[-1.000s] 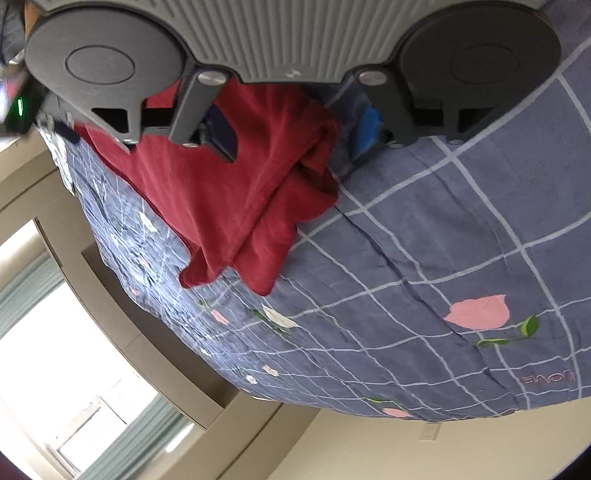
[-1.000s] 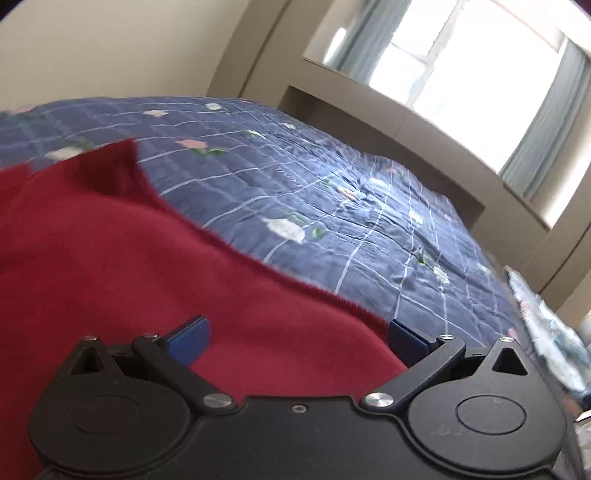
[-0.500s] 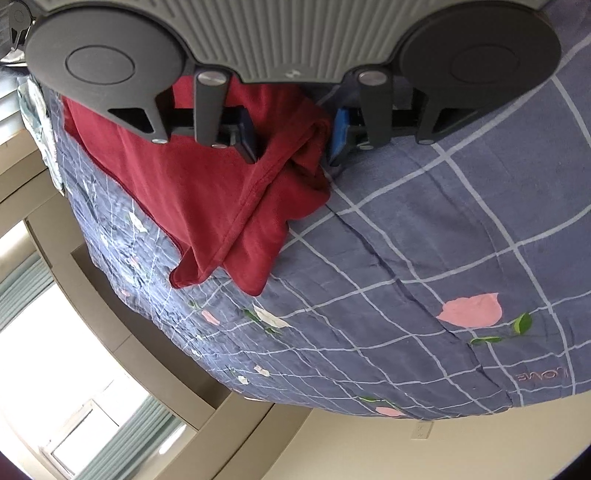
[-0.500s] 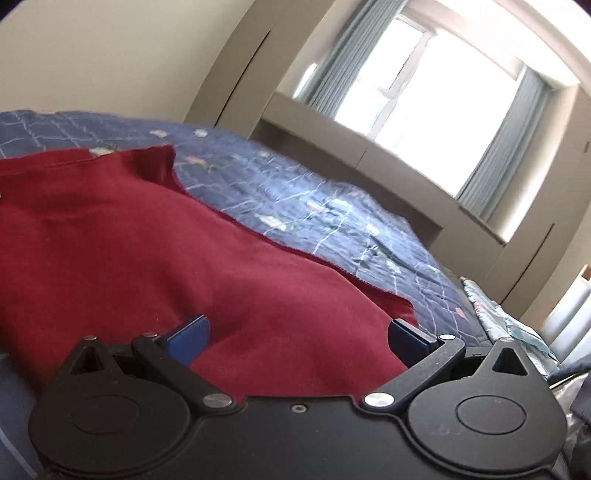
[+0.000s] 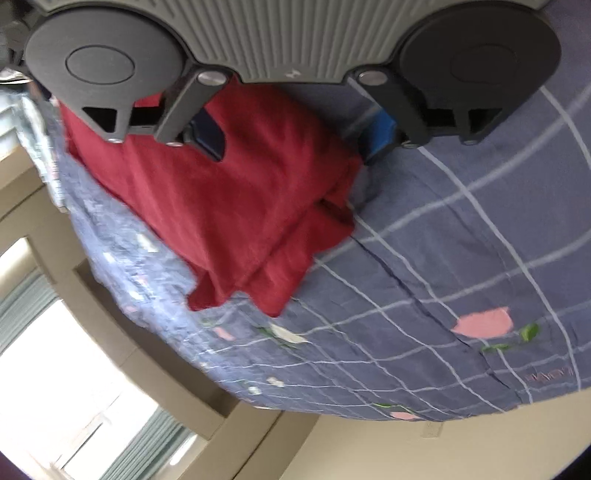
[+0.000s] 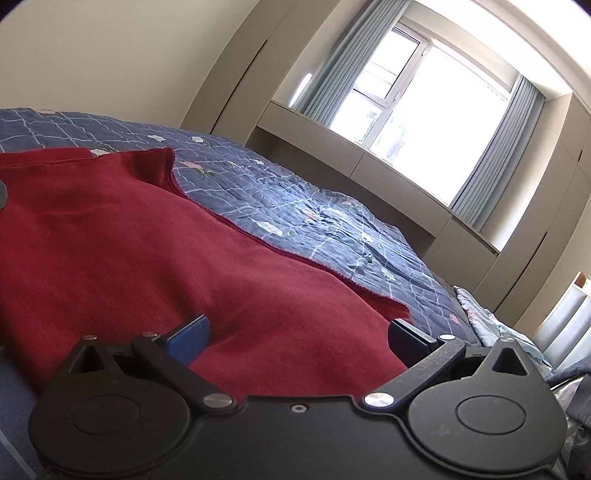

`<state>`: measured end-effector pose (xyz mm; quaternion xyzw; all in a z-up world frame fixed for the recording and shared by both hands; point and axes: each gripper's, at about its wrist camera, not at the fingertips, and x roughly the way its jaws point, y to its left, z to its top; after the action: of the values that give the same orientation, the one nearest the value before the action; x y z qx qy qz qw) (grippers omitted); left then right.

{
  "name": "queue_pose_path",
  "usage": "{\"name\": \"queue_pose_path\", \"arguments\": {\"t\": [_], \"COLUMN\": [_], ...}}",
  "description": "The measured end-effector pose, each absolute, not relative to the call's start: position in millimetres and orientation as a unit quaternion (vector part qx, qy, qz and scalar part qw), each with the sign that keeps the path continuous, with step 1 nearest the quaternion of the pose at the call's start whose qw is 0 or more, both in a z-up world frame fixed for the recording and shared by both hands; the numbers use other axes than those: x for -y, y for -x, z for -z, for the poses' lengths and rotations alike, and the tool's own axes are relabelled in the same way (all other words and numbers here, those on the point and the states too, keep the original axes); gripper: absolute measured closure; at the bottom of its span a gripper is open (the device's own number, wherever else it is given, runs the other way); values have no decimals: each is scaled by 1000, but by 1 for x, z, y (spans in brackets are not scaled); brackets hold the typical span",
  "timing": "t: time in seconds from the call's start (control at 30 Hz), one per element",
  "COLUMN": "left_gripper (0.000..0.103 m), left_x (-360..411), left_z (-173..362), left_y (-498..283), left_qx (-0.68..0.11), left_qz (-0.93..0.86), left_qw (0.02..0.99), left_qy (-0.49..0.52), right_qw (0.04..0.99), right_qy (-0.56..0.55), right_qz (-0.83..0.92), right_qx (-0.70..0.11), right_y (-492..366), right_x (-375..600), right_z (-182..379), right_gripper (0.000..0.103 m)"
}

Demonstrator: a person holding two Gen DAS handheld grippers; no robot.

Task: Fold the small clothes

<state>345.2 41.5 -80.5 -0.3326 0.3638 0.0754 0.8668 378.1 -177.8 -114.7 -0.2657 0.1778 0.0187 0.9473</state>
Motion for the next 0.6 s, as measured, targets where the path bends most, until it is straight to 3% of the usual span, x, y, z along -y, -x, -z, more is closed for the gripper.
{"name": "queue_pose_path", "arguments": {"t": [0.13,0.23,0.3,0.33,0.57,0.6], "left_gripper": [13,32,59,64,69,78], "left_x": [-43,-51,-58,-62,-75,-76], "left_z": [90,94,96,98,98,97], "left_y": [-335,-329,-330,-331,-349,-350], "left_qx": [-331,-308,-305,-305,-306,-306], "left_qz": [-55,-89,-113,-124,-117,-119], "left_qw": [867,857,845,837,823,821], "left_qy": [369,403,425,437,463,467], "right_qw": [948,948,948,948,949,949], "right_qy": [267,266,266,266,263,262], "right_qz": [-18,-19,-19,-19,-19,-20], "right_qx": [-175,-176,-176,-176,-176,-176], "right_y": [-377,-377,-377,-377,-377,-377], "right_x": [178,178,178,178,179,180], "right_z": [115,115,116,116,115,115], "right_gripper": [1,1,1,1,1,1]}}
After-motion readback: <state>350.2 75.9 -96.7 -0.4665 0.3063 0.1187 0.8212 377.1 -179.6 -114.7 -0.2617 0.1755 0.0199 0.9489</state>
